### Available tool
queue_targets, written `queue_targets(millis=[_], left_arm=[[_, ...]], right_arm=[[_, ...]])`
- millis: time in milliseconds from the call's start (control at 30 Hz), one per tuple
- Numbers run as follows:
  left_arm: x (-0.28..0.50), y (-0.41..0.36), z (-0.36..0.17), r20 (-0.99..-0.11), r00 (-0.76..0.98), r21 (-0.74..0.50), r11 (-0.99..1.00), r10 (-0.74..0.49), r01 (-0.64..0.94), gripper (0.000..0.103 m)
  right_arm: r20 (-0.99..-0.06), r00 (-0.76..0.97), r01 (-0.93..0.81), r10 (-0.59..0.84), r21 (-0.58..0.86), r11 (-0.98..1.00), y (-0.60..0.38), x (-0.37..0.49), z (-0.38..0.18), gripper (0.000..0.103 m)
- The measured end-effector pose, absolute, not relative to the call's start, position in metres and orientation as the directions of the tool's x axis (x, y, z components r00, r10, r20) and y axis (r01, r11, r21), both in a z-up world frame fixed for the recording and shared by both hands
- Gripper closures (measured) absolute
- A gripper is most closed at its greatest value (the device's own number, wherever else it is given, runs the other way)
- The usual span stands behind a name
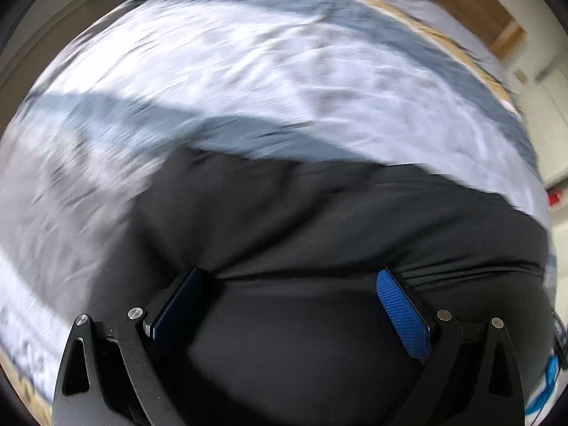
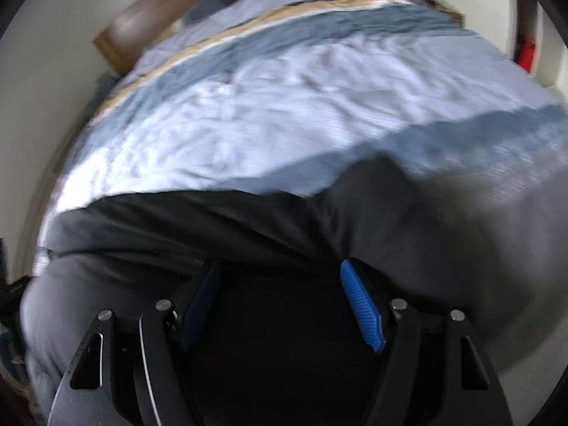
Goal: Fold large clothes
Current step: 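Press the folded coat flat with both open grippers and withdraw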
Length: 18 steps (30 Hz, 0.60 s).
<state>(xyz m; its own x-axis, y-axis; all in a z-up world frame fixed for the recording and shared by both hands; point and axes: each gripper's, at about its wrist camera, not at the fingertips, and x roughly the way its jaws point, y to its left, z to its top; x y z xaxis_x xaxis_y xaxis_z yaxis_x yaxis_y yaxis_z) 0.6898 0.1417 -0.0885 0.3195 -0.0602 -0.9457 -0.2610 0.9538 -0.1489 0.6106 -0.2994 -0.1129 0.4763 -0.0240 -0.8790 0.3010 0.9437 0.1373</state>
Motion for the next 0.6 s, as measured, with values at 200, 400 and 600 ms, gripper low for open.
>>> queue_targets(millis=[200, 400, 600], left_arm=[[0.633, 0.171, -0.057, -0.911, 0.411, -0.169, 0.934, -0.027, -0.313, 0.011], [0.585, 0.144, -0.034, -0.834, 0.534, -0.263, 0.949, -0.134, -0.173, 0.010], [0.565, 0.151, -0.074, -0.865, 0.474, -0.278, 0.943, -0.162, -0.185, 0.009]], right_arm=[[-0.820, 0.562, 0.242, -0.109, 0.037, 0.970, -0.285, 0.564, -0.072, 0.034], [-0.727, 0.683, 0.065, 0.077, 0.164, 0.984, -0.228, 0.535, -0.053, 0.034], [-0.761, 0.639, 0.109, 0.113, 0.235, 0.966, -0.237, 0.520, -0.095, 0.034]])
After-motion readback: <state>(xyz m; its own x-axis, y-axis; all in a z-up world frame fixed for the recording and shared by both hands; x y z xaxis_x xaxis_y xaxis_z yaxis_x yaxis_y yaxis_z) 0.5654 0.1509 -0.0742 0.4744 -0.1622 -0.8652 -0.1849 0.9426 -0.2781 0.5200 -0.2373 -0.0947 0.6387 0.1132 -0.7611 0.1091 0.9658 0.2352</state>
